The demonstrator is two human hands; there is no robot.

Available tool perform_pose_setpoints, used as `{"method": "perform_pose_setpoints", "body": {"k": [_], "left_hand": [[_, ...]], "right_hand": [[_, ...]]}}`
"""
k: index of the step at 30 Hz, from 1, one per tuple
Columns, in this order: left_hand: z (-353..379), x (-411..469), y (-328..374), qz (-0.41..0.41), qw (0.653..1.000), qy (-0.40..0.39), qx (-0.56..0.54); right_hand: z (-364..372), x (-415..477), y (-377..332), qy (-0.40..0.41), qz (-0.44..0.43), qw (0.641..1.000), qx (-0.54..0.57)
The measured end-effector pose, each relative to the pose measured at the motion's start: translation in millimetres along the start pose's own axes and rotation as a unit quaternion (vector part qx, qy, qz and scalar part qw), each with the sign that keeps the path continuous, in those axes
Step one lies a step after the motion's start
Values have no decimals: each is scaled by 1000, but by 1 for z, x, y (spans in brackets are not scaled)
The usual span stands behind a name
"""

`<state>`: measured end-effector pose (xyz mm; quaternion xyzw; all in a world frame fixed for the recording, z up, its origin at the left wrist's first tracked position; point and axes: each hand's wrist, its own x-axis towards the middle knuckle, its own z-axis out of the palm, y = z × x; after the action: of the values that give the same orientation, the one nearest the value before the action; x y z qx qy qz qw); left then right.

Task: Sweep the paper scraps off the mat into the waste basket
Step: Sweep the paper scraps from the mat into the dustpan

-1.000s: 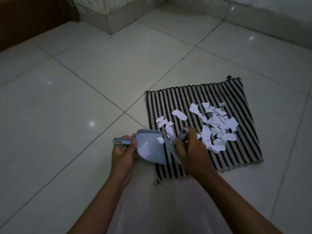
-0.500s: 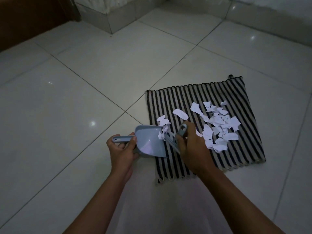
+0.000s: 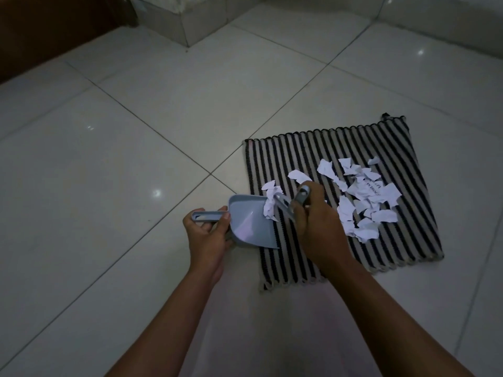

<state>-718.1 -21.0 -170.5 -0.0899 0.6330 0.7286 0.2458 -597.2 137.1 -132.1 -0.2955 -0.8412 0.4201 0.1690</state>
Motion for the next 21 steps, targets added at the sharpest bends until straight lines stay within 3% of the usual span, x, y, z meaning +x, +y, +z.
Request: {"method": "perform_pose_setpoints", "body": {"k": [5, 9, 14, 18, 21], "left_hand": [[-1, 0, -1, 8, 1000, -6, 4], [-4, 4, -1, 5, 1000, -2, -8], [-4, 7, 1, 12, 999, 17, -27], [-4, 13, 5, 20, 999, 28, -26], [-5, 17, 6, 22, 999, 30, -16]], "right_hand": [[8, -9, -7, -87, -60, 993, -44], [1, 0, 3, -8, 13, 999, 45], [-11, 26, 11, 76, -8, 997, 22], [-5, 52, 16, 68, 16, 998, -6], [3, 51, 12, 10, 14, 1000, -25]]}}
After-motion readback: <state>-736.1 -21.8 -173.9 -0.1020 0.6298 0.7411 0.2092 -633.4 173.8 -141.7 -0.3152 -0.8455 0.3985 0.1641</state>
